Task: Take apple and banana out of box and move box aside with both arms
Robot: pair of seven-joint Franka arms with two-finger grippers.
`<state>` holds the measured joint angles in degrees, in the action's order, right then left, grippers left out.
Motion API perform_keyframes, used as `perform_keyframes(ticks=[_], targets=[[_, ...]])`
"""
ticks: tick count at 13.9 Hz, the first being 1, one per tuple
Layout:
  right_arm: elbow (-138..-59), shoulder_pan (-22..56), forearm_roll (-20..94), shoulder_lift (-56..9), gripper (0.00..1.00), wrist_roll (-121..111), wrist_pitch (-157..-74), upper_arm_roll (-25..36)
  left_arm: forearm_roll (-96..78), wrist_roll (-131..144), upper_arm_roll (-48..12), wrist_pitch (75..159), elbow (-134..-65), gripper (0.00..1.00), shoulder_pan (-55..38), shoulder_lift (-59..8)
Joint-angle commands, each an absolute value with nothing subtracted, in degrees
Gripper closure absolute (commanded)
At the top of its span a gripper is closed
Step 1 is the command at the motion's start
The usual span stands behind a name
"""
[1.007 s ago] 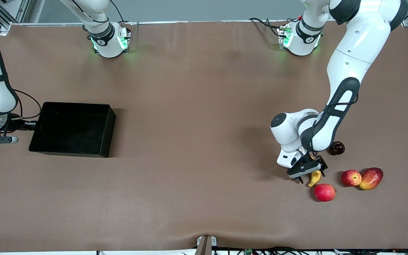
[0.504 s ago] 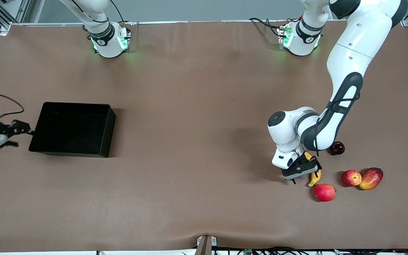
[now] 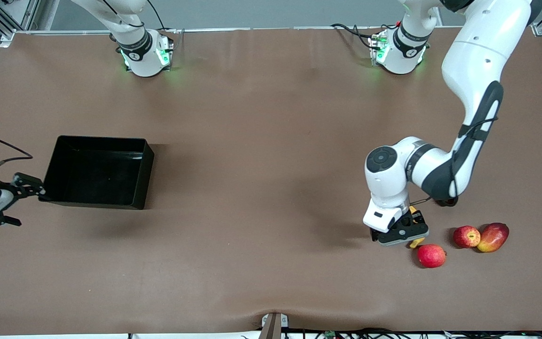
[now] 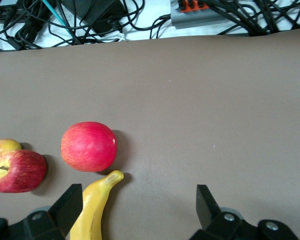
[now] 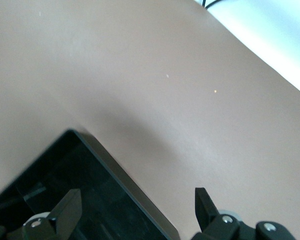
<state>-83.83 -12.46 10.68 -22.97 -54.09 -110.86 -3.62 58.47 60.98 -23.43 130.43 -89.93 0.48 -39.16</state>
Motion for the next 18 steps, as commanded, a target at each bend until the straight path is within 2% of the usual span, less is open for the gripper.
perform_keyframes(ticks=[1,4,7,11,15,18], targets=[[-82.88,-10.47,11.07,-19.70,0.00,-41.02,-105.06,-3.69,50.57,53.64,-23.91,130.78,-91.05,0.00,1.49,-35.25],[-83.14,-8.54,10.03,-14.17,0.00,-27.37,-97.76,-3.52,41.43,45.47,-23.91,129.64,-91.23,0.00,2.63,-31.57],[-83.41,-6.60,3.97,-7.75,0.00,-25.14,-88.28,-3.69,33.86,36.68,-23.91,124.74,-91.14,0.00,3.60,-27.87],[-83.50,-5.98,2.29,-0.11,0.00,-21.81,-79.91,-3.60,24.81,24.73,-23.91,117.62,-91.06,0.00,6.58,-22.69],[-85.43,-3.60,-1.49,1.41,0.00,-5.84,-78.57,-3.52,15.23,13.38,-23.91,110.50,-90.27,0.00,11.50,-17.41],[-83.95,-4.04,-1.58,0.62,0.00,-5.89,-79.71,-3.34,14.24,11.69,-23.82,102.95,-85.27,0.00,12.48,-16.53]])
